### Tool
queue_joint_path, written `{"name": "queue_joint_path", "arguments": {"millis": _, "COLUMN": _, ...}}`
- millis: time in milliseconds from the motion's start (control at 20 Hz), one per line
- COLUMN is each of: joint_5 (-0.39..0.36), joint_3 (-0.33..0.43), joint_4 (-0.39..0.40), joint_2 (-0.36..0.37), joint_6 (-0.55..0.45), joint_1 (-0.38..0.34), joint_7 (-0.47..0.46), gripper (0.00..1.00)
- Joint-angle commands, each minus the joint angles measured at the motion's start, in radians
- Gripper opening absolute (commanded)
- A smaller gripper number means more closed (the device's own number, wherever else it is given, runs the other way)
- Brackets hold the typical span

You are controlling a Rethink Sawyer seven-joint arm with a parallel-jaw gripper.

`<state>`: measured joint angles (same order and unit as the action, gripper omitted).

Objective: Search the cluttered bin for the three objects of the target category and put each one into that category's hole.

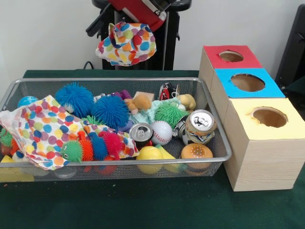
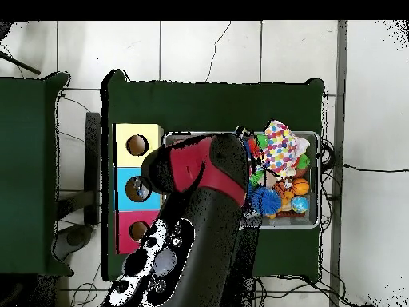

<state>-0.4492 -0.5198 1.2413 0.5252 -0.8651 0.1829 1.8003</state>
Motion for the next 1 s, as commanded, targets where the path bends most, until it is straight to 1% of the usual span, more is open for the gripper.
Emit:
{"name": "queue_joint_path", "arguments": {"millis": 50, "joint_5": 0.038, "joint_3": 0.038, "joint_4": 0.016, "joint_2": -0.051, "joint_6": -0.045, "joint_1": 0.006, "joint_7": 0.214, "gripper": 1.00}}
{"name": "queue_joint_path", "arguments": {"millis": 100, "joint_5": 0.037, "joint_3": 0.039, "joint_4": 0.013, "joint_2": -0.052, "joint_6": -0.047, "joint_1": 0.006, "joint_7": 0.208, "gripper": 1.00}}
{"name": "queue_joint_path", "arguments": {"millis": 200, "joint_5": 0.043, "joint_3": 0.037, "joint_4": 0.015, "joint_2": -0.052, "joint_6": -0.036, "joint_1": 0.007, "joint_7": 0.226, "gripper": 1.00}}
{"name": "queue_joint_path", "arguments": {"millis": 250, "joint_5": 0.052, "joint_3": 0.040, "joint_4": 0.020, "joint_2": -0.049, "joint_6": -0.023, "joint_1": 0.004, "joint_7": 0.237, "gripper": 0.00}}
{"name": "queue_joint_path", "arguments": {"millis": 400, "joint_5": 0.061, "joint_3": 0.043, "joint_4": 0.026, "joint_2": -0.044, "joint_6": -0.026, "joint_1": 0.000, "joint_7": 0.239, "gripper": 0.00}}
{"name": "queue_joint_path", "arguments": {"millis": 500, "joint_5": 0.054, "joint_3": 0.040, "joint_4": 0.027, "joint_2": -0.046, "joint_6": -0.031, "joint_1": 0.003, "joint_7": 0.221, "gripper": 0.00}}
{"name": "queue_joint_path", "arguments": {"millis": 650, "joint_5": 0.061, "joint_3": 0.029, "joint_4": 0.041, "joint_2": -0.048, "joint_6": -0.017, "joint_1": 0.009, "joint_7": 0.261, "gripper": 0.00}}
{"name": "queue_joint_path", "arguments": {"millis": 750, "joint_5": 0.040, "joint_3": 0.016, "joint_4": 0.031, "joint_2": -0.063, "joint_6": -0.046, "joint_1": 0.027, "joint_7": 0.240, "gripper": 0.00}}
{"name": "queue_joint_path", "arguments": {"millis": 900, "joint_5": 0.047, "joint_3": 0.010, "joint_4": 0.047, "joint_2": -0.089, "joint_6": 0.002, "joint_1": 0.040, "joint_7": 0.300, "gripper": 0.00}}
{"name": "queue_joint_path", "arguments": {"millis": 1000, "joint_5": 0.051, "joint_3": 0.008, "joint_4": 0.056, "joint_2": -0.093, "joint_6": 0.018, "joint_1": 0.041, "joint_7": 0.303, "gripper": 0.00}}
